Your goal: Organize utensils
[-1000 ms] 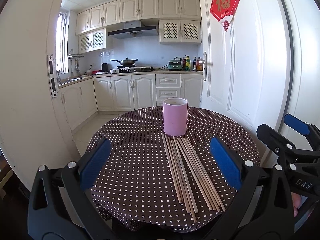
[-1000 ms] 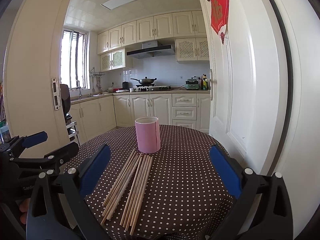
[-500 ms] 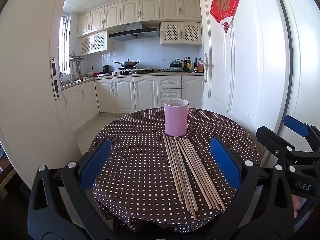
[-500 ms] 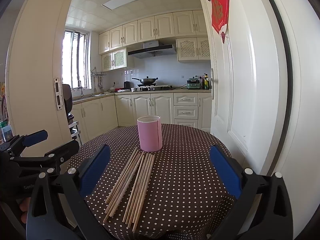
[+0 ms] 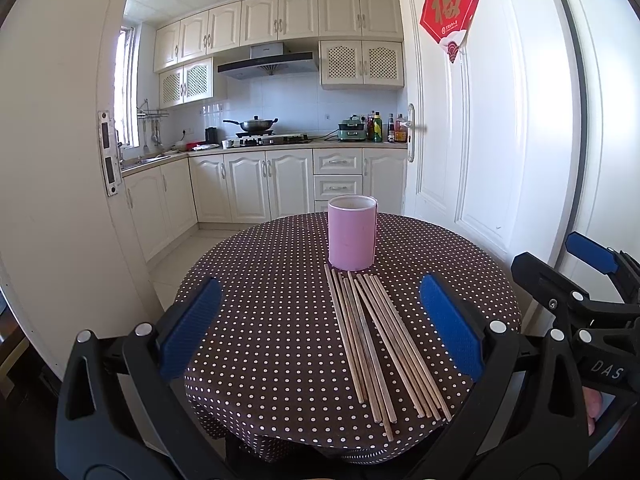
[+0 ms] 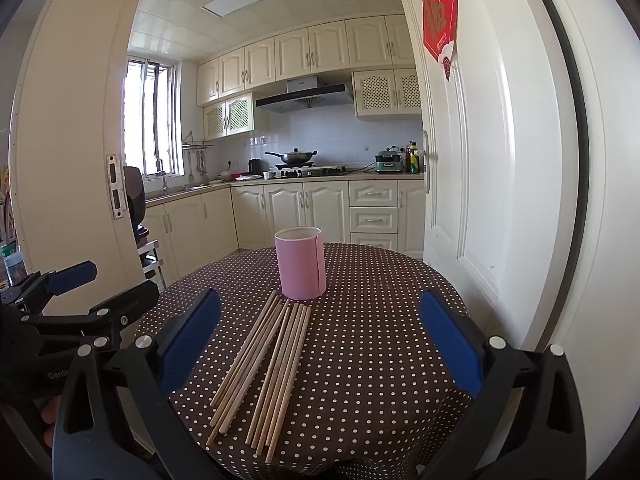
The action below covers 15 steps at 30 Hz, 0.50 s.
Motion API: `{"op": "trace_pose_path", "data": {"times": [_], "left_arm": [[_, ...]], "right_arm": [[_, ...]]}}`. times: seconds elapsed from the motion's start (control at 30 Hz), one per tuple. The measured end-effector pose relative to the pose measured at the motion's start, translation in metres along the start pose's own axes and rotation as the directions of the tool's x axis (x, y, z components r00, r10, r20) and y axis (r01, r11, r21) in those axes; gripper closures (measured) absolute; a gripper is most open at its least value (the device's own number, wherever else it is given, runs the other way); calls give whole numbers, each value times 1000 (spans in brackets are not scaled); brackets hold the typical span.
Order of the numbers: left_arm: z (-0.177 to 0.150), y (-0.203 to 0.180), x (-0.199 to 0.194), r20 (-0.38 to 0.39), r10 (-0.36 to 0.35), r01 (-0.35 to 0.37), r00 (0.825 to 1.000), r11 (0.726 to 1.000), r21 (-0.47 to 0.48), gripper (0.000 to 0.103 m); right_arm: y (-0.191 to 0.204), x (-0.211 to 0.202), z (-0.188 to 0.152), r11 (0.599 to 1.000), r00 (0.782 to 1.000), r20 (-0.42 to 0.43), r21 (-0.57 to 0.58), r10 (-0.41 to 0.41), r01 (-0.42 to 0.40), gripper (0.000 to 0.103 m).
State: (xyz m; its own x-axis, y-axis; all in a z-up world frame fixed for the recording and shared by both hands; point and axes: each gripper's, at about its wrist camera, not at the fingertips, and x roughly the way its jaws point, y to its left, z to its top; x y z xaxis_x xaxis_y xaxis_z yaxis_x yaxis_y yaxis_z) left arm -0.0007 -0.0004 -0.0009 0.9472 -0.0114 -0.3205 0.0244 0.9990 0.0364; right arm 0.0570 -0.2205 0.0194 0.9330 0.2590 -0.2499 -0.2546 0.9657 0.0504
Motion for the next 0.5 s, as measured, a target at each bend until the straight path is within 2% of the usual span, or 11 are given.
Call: {"op": "trace_pose_path", "data": {"times": [0.5], "left_arm": [[0,3,16,-30,1,-1,1000,1000,-4,6]], "right_arm": [[-3,12,-1,1000,999,-37,13,1,-1,7]]}}
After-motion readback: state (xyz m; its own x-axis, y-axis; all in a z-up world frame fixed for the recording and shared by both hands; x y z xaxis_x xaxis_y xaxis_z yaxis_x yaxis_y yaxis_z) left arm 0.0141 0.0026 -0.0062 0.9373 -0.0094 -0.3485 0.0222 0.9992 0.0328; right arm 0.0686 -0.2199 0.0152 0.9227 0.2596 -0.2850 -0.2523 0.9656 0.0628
